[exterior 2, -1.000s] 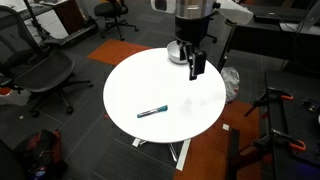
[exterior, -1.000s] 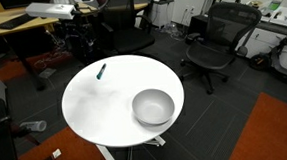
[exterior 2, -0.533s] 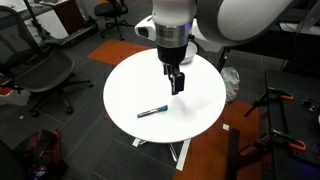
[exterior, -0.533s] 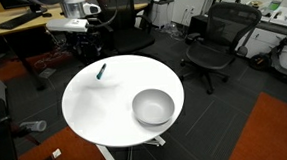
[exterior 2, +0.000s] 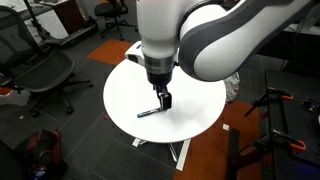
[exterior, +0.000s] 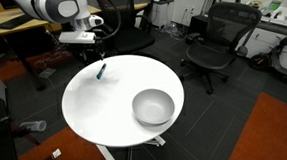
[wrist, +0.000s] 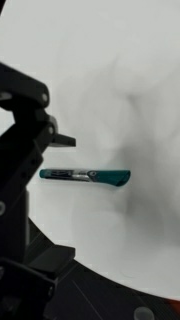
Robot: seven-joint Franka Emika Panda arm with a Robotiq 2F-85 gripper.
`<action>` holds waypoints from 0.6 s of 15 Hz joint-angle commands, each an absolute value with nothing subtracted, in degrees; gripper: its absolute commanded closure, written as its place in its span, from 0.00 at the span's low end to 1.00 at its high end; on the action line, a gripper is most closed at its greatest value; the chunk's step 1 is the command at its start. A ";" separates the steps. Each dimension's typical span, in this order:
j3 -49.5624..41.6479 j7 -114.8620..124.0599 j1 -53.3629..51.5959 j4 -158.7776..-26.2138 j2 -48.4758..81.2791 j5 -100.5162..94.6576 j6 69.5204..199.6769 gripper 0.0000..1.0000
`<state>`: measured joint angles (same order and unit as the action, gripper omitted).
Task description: Put the marker in the bowl
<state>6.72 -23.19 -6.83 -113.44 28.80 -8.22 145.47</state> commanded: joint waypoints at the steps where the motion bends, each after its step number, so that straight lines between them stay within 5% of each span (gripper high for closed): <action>1: 6.76 -21.96 -7.34 -109.93 32.73 -11.11 146.83 0.00; 9: 6.25 -21.42 -8.46 -103.45 39.46 -13.97 144.87 0.00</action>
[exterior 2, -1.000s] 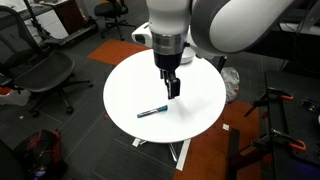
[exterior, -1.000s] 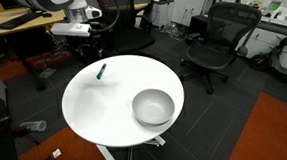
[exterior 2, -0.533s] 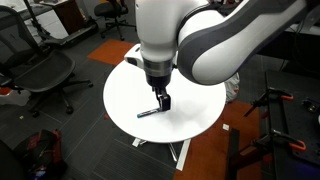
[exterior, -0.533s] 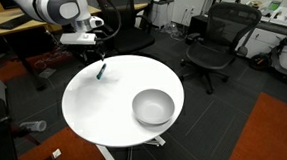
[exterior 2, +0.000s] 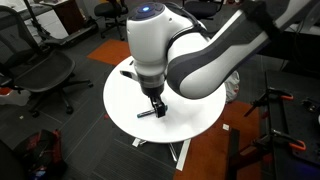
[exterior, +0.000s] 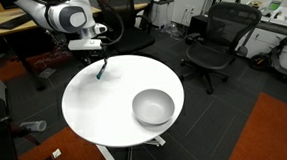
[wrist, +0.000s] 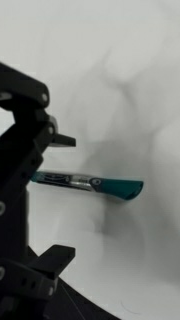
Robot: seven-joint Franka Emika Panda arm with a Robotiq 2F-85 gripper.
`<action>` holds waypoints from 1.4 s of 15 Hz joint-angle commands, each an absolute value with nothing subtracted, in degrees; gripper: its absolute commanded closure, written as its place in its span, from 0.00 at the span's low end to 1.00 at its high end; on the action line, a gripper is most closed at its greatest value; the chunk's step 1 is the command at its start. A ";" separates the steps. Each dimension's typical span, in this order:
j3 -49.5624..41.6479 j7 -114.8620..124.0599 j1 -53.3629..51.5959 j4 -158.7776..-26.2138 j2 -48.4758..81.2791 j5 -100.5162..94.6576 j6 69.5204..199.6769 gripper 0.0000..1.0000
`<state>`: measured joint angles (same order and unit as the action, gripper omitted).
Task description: Put the marker in the bowl
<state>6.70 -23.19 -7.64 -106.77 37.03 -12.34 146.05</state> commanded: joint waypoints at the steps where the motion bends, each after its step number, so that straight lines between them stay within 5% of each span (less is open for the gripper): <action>1: 6.27 -21.44 -8.47 -102.88 40.11 -14.00 144.81 0.00; 11: 6.45 -21.81 -8.12 -98.73 44.71 -13.44 144.26 0.00; 13: 6.59 -21.94 -8.03 -98.14 45.30 -13.31 144.24 0.26; 21: 6.91 -22.19 -7.74 -96.69 46.50 -12.94 143.98 0.88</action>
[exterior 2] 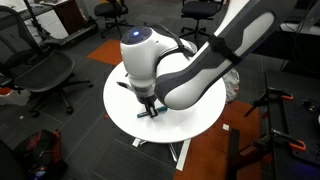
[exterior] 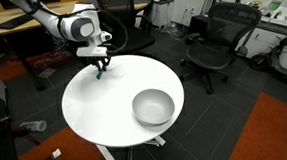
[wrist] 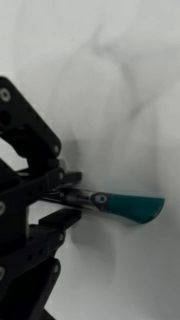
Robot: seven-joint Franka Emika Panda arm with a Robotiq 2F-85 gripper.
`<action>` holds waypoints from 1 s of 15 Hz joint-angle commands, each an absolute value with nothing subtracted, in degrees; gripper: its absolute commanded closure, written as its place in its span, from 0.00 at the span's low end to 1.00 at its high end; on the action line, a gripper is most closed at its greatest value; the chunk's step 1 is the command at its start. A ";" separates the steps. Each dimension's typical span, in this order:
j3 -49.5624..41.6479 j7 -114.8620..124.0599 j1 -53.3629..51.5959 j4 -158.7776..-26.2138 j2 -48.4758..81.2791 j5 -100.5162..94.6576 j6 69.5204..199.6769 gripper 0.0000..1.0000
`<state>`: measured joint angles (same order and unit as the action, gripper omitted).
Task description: Put the marker in the bowl
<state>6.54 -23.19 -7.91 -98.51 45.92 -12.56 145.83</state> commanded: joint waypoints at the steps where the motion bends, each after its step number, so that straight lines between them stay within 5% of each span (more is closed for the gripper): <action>1: 6.95 -22.21 -7.68 -96.57 46.57 -12.87 143.96 0.95; 15: 0.73 -7.42 -7.52 -100.90 35.99 -12.57 145.60 0.95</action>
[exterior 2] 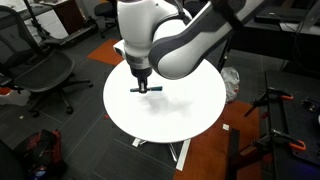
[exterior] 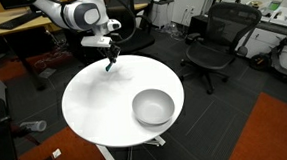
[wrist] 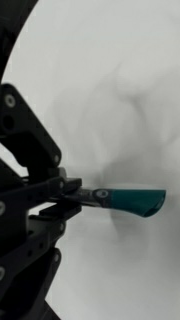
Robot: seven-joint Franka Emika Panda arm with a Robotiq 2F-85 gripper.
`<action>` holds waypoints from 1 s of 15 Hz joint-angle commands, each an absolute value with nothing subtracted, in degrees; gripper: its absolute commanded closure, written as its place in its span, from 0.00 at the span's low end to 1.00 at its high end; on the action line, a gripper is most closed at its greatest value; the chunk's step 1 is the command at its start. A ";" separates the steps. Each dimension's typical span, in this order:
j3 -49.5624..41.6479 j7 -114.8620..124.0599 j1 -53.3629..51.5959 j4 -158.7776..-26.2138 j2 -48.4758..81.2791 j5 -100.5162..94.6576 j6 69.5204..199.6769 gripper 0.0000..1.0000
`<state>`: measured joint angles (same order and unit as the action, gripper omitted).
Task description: Put the marker in the bowl
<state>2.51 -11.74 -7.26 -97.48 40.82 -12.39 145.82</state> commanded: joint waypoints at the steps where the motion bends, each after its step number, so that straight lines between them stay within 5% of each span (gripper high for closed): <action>1: 0.00 -6.10 -7.56 -101.19 35.13 -12.70 145.89 0.95; 15: -8.14 11.65 -3.46 -113.62 19.20 -11.67 147.78 0.95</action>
